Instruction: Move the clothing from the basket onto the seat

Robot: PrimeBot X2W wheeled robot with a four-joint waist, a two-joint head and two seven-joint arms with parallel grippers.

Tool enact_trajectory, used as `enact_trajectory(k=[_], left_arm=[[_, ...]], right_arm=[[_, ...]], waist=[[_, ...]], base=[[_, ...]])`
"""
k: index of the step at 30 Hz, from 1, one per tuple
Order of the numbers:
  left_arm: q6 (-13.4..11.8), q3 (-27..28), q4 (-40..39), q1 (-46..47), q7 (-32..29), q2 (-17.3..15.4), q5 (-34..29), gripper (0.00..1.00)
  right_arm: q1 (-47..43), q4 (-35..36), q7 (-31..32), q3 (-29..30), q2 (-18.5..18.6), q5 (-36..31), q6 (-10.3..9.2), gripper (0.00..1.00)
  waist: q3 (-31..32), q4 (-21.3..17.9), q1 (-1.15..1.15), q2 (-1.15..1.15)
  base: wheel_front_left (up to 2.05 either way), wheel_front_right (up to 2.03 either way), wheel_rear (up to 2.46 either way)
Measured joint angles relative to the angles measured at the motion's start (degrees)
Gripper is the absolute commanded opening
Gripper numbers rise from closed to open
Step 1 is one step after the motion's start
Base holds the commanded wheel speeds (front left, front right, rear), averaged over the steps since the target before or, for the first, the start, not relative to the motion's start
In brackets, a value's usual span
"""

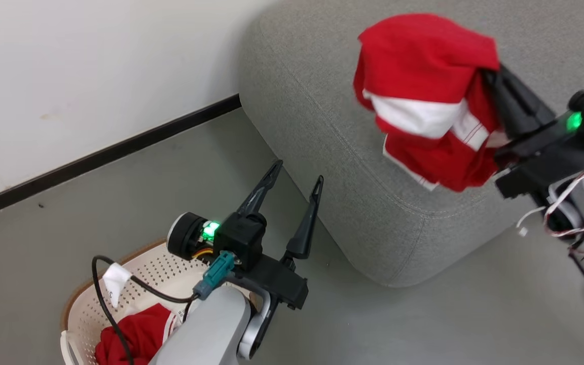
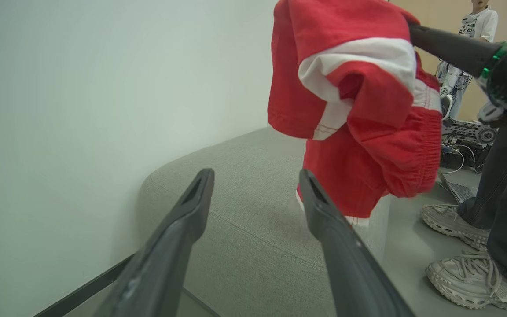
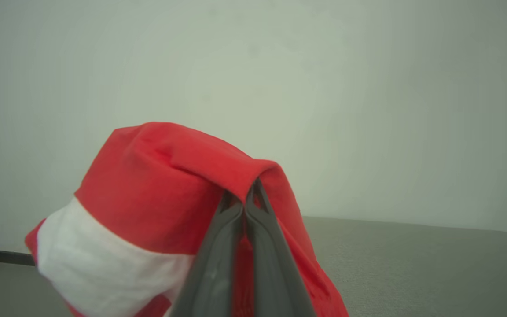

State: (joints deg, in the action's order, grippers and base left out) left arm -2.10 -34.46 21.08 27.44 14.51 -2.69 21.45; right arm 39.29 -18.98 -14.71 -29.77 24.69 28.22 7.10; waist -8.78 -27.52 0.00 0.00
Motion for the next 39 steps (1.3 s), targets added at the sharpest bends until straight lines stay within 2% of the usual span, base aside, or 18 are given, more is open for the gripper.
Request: enact_trajectory(k=[5, 12, 28, 39], left_arm=[[-1.0, -2.3, -0.5, 0.4, 0.0, 0.0, 0.2, 1.00], [-2.2, -5.0, -0.8, 2.2, 0.0, -0.1, 0.6, 1.00], [-4.0, -10.5, -0.5, 9.3, 0.0, -0.4, 0.8, 1.00], [-4.5, -13.5, -0.3, 13.2, 0.0, -0.5, 1.9, 1.00]], right_arm=[[4.5, -1.6, 0.0, 3.4, 3.9, 0.0, 0.00, 0.00], [10.4, -5.2, 0.0, 7.9, 7.2, 0.8, 0.03, 0.00], [21.7, -14.2, 0.0, 11.7, 16.1, 1.6, 0.04, 0.00], [27.8, -21.1, 0.0, 14.7, 18.8, 1.8, 0.04, 0.00]], waist=[[-2.2, 0.5, 0.00, 0.00], [-6.2, 1.4, 0.00, 0.01], [-17.6, 5.0, 0.01, 0.01], [-25.4, 9.1, 0.01, 0.02]], base=[[0.00, 0.00, 0.00], [0.00, 0.00, 0.00], [0.00, 0.00, 0.00], [0.00, 0.00, 0.00]])
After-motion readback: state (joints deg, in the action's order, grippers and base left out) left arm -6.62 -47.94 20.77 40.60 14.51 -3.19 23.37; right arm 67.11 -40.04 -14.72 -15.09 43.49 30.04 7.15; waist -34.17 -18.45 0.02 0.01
